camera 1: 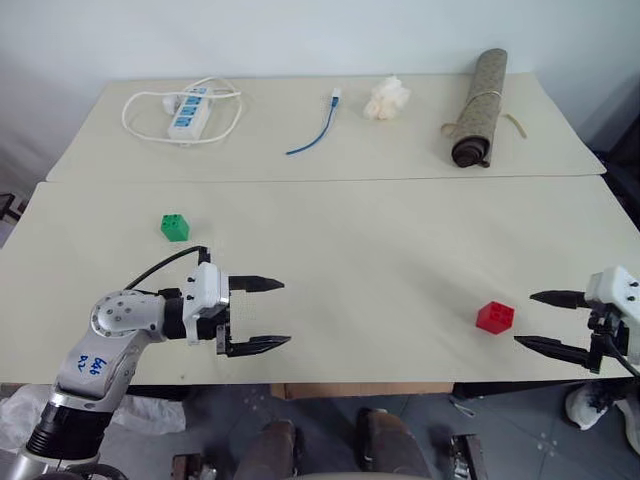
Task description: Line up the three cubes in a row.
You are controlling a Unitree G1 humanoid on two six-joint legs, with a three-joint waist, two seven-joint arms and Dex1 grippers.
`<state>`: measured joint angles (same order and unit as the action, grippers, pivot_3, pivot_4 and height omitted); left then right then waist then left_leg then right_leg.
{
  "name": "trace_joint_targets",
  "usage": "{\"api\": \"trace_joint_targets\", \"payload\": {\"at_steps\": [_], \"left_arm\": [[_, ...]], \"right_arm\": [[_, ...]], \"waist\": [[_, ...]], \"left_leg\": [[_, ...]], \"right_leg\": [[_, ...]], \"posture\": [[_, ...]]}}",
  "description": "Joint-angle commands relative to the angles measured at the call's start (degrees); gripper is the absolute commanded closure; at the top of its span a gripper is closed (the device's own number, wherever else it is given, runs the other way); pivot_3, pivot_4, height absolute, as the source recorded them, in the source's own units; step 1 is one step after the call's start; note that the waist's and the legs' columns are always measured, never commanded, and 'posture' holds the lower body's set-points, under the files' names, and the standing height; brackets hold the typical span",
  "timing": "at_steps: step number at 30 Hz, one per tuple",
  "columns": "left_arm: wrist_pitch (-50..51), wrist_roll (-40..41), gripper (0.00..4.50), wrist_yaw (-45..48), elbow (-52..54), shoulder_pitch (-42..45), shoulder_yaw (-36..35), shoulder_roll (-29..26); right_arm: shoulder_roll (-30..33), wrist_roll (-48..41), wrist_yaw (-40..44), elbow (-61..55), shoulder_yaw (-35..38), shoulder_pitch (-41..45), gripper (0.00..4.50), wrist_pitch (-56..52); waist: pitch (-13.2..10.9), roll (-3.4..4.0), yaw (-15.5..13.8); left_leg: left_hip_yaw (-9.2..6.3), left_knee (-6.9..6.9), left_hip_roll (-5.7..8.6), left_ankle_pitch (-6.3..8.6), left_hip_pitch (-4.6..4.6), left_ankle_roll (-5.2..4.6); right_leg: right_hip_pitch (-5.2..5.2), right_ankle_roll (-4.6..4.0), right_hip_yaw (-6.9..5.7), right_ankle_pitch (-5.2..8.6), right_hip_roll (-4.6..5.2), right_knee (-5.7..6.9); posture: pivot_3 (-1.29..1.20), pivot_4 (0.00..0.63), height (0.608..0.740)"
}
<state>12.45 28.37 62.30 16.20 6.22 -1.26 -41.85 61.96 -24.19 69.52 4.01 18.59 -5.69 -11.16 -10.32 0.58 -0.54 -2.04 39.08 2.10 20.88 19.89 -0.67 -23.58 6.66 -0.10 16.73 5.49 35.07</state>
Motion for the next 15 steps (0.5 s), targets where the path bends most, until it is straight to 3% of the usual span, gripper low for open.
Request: {"api": "trace_joint_targets", "payload": {"at_steps": [1,9,12,15], "left_arm": [[-0.73,-0.32,0.03,-0.44,3.26,-1.50,-1.91,-1.11],[-0.83,-0.88,0.03,-1.24,3.26,-0.64,-0.96,-0.43],[-1.16,-0.98,0.00,-1.06,2.81,-0.34,-1.34,-0.60],[-1.63,-1.17,0.00,-0.81,2.18,-0.40,-1.92,-0.92]], "right_arm": [[-2.33,2.99,-1.93,1.76,-2.59,2.51,0.00,1.63],[-5.05,3.42,-0.74,2.78,-5.30,5.18,0.00,1.37],[-6.00,3.93,-0.67,3.73,-5.62,5.71,0.63,2.69],[-6.96,3.67,-0.19,4.13,-5.82,6.29,1.59,3.39]], "waist": [[-0.01,-0.02,-0.02],[0.00,-0.01,-0.66],[0.00,-0.01,-0.65],[0.00,-0.01,-0.64]], "left_leg": [[-0.01,0.00,0.00,0.00,0.01,-0.01],[-0.11,0.04,0.04,-0.02,0.22,-0.03],[-0.12,0.04,0.04,-0.02,0.22,-0.02],[-0.12,0.04,0.04,-0.02,0.22,-0.02]], "right_leg": [[0.00,0.00,-0.03,0.00,0.00,-0.02],[-0.12,0.03,-0.16,-0.02,0.02,-0.06],[-0.11,0.03,-0.18,-0.02,0.02,-0.06],[-0.11,0.03,-0.19,-0.02,0.02,-0.07]], "posture": [[0.00,0.150,0.740],[0.00,0.150,0.740],[0.00,0.150,0.740],[0.00,0.150,0.740]]}}
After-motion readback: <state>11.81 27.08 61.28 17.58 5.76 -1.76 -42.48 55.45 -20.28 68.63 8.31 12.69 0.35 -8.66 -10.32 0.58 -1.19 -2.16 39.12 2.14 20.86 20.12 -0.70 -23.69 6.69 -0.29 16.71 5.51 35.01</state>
